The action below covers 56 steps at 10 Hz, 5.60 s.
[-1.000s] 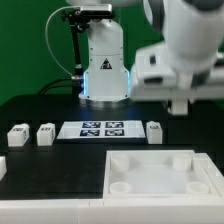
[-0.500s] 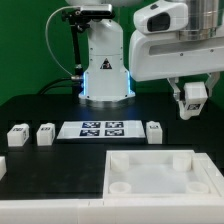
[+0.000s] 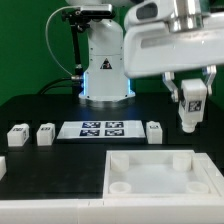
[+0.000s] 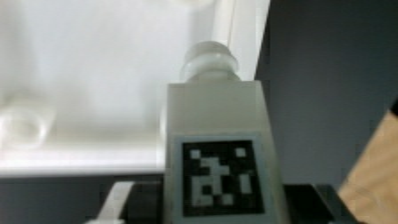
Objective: Assemble one leg
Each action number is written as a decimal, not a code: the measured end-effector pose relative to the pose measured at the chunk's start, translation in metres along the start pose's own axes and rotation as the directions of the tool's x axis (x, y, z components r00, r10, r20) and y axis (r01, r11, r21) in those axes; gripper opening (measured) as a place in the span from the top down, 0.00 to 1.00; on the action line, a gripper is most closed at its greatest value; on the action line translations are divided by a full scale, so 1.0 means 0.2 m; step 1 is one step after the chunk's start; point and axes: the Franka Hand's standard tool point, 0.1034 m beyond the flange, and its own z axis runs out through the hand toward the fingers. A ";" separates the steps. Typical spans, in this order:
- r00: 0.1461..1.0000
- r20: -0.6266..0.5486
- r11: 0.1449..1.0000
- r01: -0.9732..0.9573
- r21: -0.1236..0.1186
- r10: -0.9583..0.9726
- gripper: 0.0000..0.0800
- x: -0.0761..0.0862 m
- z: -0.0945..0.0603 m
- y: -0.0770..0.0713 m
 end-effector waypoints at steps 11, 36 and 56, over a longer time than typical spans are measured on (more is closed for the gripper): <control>0.973 -0.207 0.995 0.092 -0.041 -0.099 0.64 0.25 0.16 0.14; 0.980 -0.166 0.993 0.111 -0.028 -0.114 0.64 0.02 0.51 0.07; 0.888 0.452 0.996 0.064 0.057 -0.083 0.35 0.13 0.48 0.06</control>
Offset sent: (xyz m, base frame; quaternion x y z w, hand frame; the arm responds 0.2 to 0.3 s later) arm 0.0000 0.0000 0.0000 0.0000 0.0899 0.0000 0.9960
